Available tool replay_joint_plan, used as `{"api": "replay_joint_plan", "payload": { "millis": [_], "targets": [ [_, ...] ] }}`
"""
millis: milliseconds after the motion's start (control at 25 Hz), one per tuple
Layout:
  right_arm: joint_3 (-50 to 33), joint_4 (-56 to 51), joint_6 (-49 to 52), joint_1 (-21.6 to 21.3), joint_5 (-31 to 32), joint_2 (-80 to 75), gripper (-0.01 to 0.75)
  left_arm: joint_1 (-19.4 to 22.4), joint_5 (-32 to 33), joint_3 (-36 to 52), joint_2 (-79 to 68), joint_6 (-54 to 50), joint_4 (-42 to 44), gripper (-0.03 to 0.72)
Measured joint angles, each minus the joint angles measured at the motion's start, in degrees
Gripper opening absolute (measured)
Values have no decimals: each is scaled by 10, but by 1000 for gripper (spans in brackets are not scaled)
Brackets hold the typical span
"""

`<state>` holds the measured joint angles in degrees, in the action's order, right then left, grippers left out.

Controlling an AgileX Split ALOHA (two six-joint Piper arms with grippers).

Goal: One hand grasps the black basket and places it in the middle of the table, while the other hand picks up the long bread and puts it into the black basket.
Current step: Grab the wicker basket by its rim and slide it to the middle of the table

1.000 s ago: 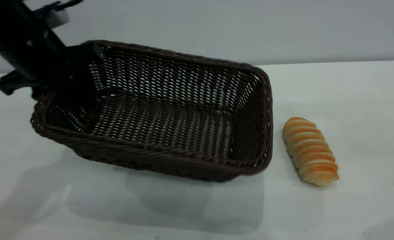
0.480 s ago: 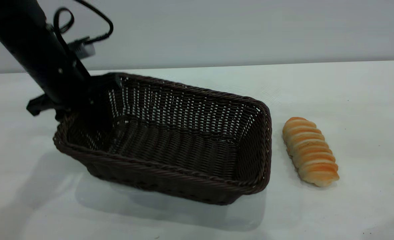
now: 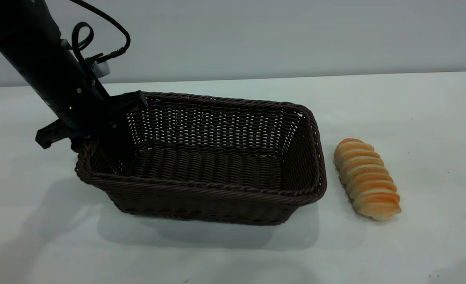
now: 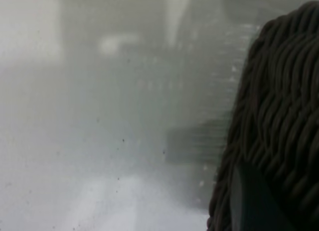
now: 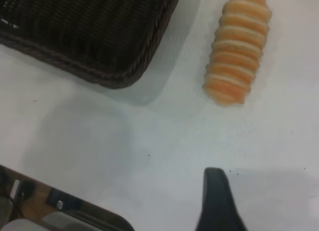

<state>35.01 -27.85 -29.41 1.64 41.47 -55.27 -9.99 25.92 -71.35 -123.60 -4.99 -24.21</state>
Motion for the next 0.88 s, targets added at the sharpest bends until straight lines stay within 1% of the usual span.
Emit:
{"api": "replay_joint_plan", "payload": {
  "millis": [600, 720, 760, 880],
  "targets": [
    [0, 0, 0, 0, 0, 0, 491, 0, -3, -2, -29, 9, 0, 302],
    [0, 0, 0, 0, 0, 0, 491, 0, 2, -3, -25, 11, 0, 402],
    [0, 0, 0, 0, 0, 0, 491, 0, 5, -3, -20, 11, 0, 452],
    [0, 0, 0, 0, 0, 0, 491, 0, 9, -3, 11, 11, 0, 569]
  ]
}}
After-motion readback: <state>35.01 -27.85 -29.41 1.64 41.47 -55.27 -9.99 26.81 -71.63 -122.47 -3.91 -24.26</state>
